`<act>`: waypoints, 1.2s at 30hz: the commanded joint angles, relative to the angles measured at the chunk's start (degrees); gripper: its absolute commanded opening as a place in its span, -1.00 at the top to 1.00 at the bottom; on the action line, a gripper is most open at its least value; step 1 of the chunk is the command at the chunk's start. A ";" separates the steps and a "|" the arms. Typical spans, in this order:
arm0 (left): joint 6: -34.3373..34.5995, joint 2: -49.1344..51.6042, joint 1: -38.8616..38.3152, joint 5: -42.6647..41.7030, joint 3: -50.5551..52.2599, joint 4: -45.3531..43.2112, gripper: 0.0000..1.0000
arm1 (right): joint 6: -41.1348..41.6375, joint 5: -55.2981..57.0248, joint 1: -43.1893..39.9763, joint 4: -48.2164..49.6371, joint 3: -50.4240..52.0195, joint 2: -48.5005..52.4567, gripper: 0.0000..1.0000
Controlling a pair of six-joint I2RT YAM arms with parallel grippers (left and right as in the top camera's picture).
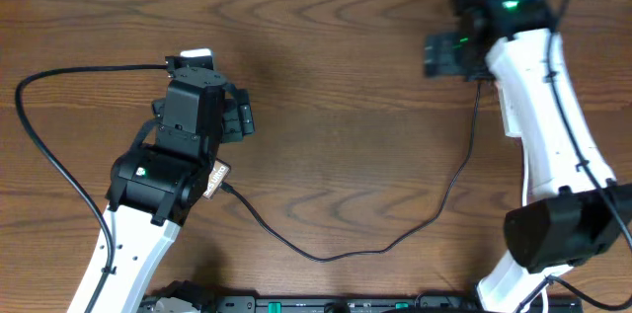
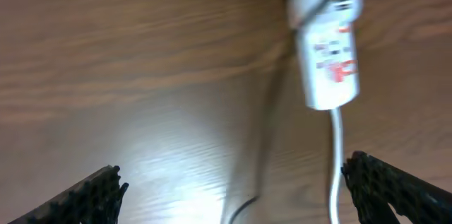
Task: Plug charger to phone and switch on socket
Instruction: 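Move the right gripper over the white power strip's switch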
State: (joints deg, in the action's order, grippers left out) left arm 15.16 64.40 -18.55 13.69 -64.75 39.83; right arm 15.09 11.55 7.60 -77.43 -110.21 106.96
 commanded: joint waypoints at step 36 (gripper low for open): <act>-0.52 -0.04 -0.20 0.94 -0.74 1.25 -0.78 | -31.89 -43.01 -32.04 8.15 -0.72 18.18 -0.99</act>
State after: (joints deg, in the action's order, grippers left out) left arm 15.14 64.40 -18.55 13.69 -64.75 40.95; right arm -13.13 -25.54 -24.21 -69.10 -110.30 125.34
